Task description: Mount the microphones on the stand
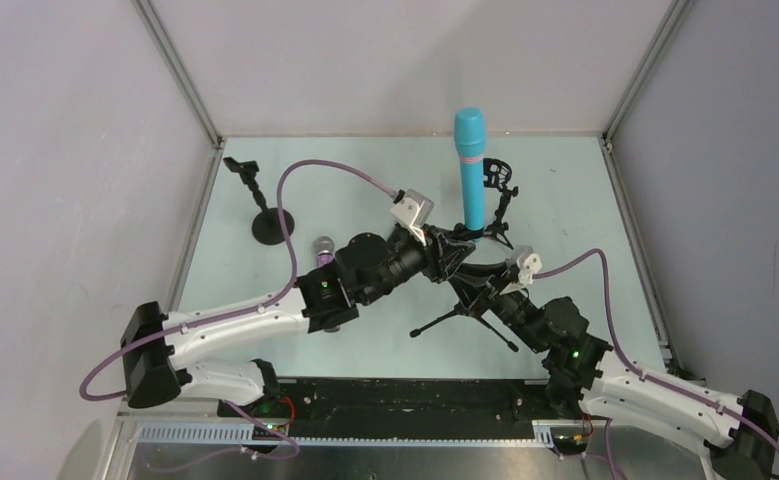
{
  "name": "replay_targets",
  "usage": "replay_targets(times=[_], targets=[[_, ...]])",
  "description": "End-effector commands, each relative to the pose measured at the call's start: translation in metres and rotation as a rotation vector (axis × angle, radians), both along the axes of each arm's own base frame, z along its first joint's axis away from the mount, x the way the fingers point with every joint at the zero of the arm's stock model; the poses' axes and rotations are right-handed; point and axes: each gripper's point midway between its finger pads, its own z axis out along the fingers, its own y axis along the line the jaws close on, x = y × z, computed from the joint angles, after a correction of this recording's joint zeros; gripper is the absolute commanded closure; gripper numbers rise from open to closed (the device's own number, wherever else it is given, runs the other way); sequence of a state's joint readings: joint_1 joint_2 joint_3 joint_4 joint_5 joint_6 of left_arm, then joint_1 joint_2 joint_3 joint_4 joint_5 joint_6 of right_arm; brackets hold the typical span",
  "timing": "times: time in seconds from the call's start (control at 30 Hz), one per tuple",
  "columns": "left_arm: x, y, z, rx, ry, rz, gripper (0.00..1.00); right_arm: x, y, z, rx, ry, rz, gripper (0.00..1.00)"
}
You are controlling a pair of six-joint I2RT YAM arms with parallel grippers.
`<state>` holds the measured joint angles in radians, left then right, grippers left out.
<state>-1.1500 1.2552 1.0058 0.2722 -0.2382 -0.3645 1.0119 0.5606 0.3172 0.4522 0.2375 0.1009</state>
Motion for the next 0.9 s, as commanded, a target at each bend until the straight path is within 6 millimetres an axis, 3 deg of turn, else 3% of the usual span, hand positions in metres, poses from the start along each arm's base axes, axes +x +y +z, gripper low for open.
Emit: replay_targets(times=[0.0, 0.1, 0.13, 0.27, 0.4, 0.6, 0.77, 0.87], targets=[[0.004, 0.011, 0.081, -0.155, -0.190, -0.094, 1.00, -0.004, -0.006, 0.014, 0.024, -0.061, 0.039, 1.00], [-0.008, 0.016, 0.083, -0.149, -0.254, -0.259, 1.00, -0.021, 0.002, 0.015, 0.006, -0.092, 0.224, 1.00], [-0.022, 0.014, 0.080, -0.132, -0.289, -0.343, 1.00, -0.024, 0.001, 0.016, 0.021, -0.081, 0.256, 1.00], [-0.036, 0.030, 0.087, -0.109, -0.393, -0.416, 1.00, -0.030, -0.003, 0.020, 0.039, -0.073, 0.370, 1.00], [-0.024, 0.040, 0.092, -0.132, -0.361, -0.337, 1.00, -0.017, -0.009, 0.024, 0.065, -0.038, 0.316, 1.00], [0.009, 0.046, 0.106, -0.171, -0.314, -0.024, 1.00, 0.009, -0.022, 0.021, 0.103, 0.031, 0.082, 1.00], [0.029, 0.040, 0.115, -0.184, -0.261, 0.160, 1.00, 0.017, -0.030, 0.022, 0.093, 0.008, -0.084, 1.00], [0.042, 0.047, 0.111, -0.209, -0.183, 0.295, 1.00, 0.021, -0.035, 0.022, 0.092, -0.006, -0.188, 1.00]])
